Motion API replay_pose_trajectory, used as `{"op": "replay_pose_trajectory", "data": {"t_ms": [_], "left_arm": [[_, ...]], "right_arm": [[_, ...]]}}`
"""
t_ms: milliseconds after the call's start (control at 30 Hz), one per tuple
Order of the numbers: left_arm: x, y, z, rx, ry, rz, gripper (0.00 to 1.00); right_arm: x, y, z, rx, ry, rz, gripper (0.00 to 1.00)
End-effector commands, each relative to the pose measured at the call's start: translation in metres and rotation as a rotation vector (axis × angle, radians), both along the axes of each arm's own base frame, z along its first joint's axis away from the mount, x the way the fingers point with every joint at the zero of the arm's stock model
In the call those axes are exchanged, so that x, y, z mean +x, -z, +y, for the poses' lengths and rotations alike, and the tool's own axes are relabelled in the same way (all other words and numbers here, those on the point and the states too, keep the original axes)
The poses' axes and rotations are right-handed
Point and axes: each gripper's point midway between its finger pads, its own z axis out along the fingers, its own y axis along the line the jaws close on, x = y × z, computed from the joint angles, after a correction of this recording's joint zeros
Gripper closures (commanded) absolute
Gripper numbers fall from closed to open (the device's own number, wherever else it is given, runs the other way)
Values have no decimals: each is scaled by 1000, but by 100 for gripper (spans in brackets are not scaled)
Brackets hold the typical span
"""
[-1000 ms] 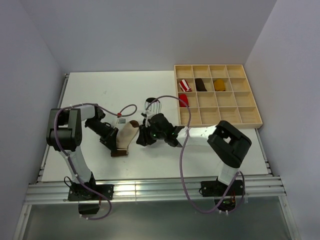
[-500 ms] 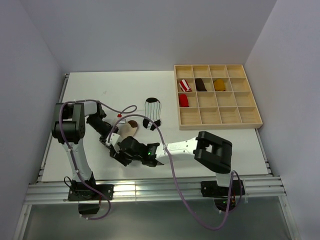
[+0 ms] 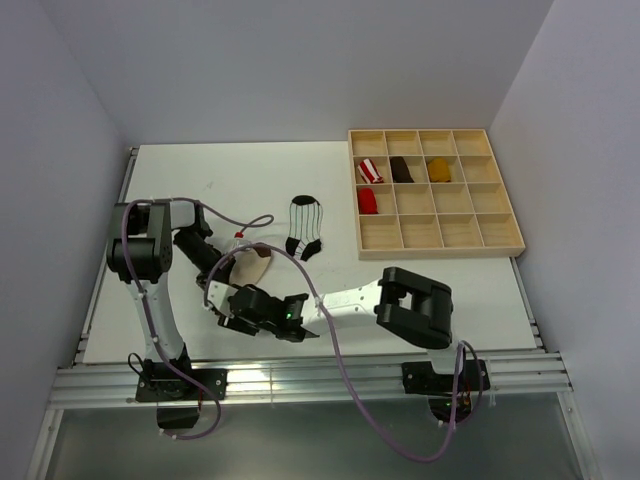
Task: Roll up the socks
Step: Roll the sock at the center of the board.
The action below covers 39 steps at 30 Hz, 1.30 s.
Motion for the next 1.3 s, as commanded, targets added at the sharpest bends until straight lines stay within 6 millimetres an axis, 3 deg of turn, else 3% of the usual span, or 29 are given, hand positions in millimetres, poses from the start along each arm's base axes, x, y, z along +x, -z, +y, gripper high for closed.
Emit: {"op": "replay_pose_trajectory", "data": {"t_ms": [0, 233, 667, 833, 900, 933, 1067, 1267], "left_arm": [[32, 42, 28, 92, 127, -190, 100], [31, 42, 28, 87, 131, -179, 100], [19, 40, 28, 70, 163, -147, 100], [16, 39, 29, 63, 184, -139, 100], [19, 38, 27, 63, 178, -147, 98], [22, 38, 27, 65, 174, -160, 97], [40, 26, 18, 34, 131, -213, 84], [60, 5, 7, -8, 84, -293, 76]], "right_arm": [[-3, -12, 16, 5, -32, -67, 44], [-9, 1, 27, -34, -68, -81, 44], [19, 23, 34, -90, -11, -151, 46], [22, 30, 32, -104, -21, -144, 56], [23, 35, 31, -132, -28, -127, 69], [22, 36, 30, -138, -30, -122, 87], [16, 44, 22, -169, -48, -72, 93], [5, 53, 10, -197, -65, 14, 95]]}}
